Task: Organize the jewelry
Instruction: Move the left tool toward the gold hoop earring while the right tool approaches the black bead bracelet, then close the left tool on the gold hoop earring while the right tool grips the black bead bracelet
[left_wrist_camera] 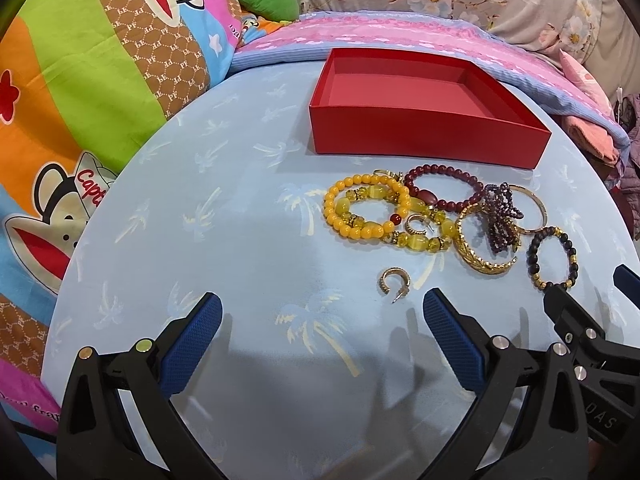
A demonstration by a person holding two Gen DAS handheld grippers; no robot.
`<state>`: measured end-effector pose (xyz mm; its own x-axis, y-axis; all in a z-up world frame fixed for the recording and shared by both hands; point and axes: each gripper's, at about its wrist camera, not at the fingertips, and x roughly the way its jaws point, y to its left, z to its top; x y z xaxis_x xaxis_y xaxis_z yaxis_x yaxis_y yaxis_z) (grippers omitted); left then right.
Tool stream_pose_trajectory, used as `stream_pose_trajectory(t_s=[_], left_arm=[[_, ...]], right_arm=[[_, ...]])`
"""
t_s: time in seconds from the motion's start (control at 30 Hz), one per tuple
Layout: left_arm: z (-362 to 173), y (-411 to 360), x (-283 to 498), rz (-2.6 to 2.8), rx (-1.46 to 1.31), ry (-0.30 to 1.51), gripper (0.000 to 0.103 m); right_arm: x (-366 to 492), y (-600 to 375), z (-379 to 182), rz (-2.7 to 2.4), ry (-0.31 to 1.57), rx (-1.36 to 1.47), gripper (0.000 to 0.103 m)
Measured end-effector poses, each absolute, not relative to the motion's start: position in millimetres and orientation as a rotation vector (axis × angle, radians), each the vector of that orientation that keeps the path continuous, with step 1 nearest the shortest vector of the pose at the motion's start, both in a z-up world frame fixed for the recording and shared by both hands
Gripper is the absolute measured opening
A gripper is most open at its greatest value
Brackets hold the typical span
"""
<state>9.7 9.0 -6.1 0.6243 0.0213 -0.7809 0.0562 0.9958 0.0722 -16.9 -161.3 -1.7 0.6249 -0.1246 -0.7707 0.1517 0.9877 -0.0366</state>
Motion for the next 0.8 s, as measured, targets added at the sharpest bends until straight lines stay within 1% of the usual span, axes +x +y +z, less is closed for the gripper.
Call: stream_pose_trajectory(t_s=[0.6, 0.8], left_arm=[[-12.0, 21.9, 24.1, 0.016, 0.06, 0.923, 0.096], [-9.2, 26.8, 29.1, 0.023, 0.045, 0.918, 0.096]], right_arm=[[-3.9, -175.8, -4.8, -0.147, 0.883, 0.055, 0.097], [1.0, -180.1, -2.0, -0.139, 0.878, 0.074, 0.09]])
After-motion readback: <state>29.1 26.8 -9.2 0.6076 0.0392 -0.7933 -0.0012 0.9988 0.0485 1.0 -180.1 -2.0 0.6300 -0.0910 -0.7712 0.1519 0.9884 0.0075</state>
